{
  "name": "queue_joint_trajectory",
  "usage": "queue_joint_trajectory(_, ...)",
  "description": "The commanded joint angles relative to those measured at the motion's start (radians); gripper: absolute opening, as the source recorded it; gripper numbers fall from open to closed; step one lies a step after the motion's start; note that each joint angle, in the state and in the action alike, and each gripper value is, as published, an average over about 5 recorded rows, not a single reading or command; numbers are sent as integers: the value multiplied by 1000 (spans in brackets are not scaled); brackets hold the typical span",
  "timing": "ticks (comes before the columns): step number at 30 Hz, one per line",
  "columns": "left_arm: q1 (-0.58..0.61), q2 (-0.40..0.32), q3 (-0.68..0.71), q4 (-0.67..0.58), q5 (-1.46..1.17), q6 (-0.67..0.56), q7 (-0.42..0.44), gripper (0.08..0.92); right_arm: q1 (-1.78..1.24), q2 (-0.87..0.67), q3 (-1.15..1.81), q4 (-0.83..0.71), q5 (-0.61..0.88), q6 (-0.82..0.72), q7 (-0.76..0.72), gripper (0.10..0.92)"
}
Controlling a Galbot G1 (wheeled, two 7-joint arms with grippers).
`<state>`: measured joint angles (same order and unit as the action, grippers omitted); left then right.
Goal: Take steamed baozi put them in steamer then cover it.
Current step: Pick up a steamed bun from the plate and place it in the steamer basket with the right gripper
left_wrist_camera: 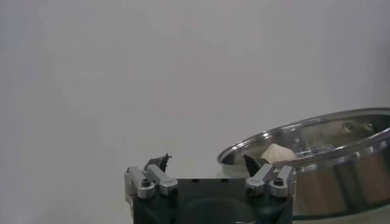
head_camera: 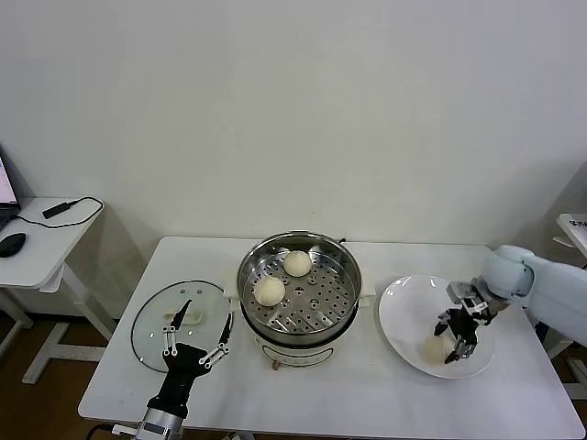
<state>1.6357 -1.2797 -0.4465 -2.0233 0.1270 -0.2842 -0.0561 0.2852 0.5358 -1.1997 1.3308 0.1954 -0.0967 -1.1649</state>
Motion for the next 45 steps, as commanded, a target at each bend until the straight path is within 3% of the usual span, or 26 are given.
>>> queue_joint_trajectory(1, 4, 5, 5, -7, 0, 0, 0, 823, 412, 106, -149, 35, 14, 218, -42, 670)
queue_joint_trajectory(6, 9, 8, 4, -12, 0, -1, -1, 823, 549, 238, -181, 68, 5, 411, -27, 673)
queue_joint_trajectory(17, 16, 7, 6, -17, 1, -7, -1, 823, 532, 487, -163, 213, -133, 638, 52, 672)
queue_joint_trajectory(31, 16, 5, -2, -19, -6, -19, -3, 823, 342, 611, -167, 208, -372, 776, 84, 661)
queue_joint_trajectory(45, 18, 2, -8, -17, -9, -29, -3, 823, 253, 654, -160, 164, -402, 776, 37, 690)
